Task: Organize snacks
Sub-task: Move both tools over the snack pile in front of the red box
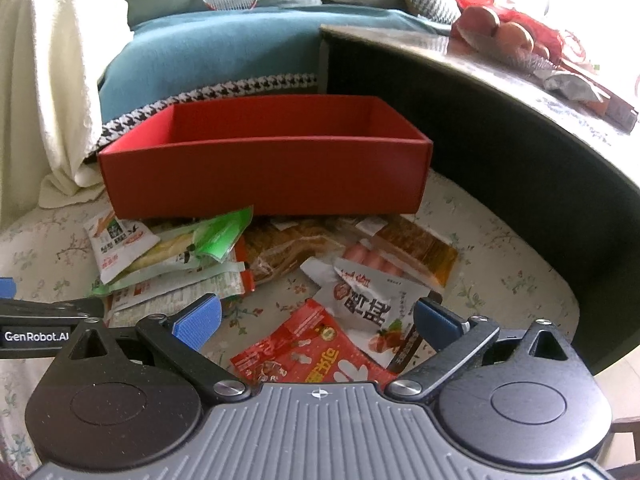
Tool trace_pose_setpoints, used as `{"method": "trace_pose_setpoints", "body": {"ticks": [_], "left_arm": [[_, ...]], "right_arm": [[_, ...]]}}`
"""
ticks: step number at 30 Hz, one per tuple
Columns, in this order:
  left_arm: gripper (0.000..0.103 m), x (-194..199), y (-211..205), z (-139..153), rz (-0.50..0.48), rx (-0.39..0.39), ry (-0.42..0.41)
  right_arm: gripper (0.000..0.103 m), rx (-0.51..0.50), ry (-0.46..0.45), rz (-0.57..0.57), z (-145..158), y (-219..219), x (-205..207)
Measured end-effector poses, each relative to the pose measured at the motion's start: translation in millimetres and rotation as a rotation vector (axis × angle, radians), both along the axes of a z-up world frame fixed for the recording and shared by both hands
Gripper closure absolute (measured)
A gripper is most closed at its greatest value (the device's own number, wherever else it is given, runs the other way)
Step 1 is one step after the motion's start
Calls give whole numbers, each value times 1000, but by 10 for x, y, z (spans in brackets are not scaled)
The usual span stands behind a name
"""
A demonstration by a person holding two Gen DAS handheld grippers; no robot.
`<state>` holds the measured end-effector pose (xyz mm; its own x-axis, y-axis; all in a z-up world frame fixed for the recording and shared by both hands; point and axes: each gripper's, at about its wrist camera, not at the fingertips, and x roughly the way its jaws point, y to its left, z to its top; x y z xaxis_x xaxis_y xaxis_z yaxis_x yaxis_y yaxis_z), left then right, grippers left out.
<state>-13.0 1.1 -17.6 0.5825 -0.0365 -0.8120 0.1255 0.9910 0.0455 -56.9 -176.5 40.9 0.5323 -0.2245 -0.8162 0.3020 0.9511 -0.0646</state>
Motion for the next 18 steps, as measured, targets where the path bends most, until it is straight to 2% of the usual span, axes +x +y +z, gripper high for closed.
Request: {"method": "trace_pose_setpoints", "body": {"ticks": [18], "left_arm": [[4, 18, -28, -42, -17, 6, 8]], "right_arm": [[0, 5, 26, 22, -36, 14, 32]]}}
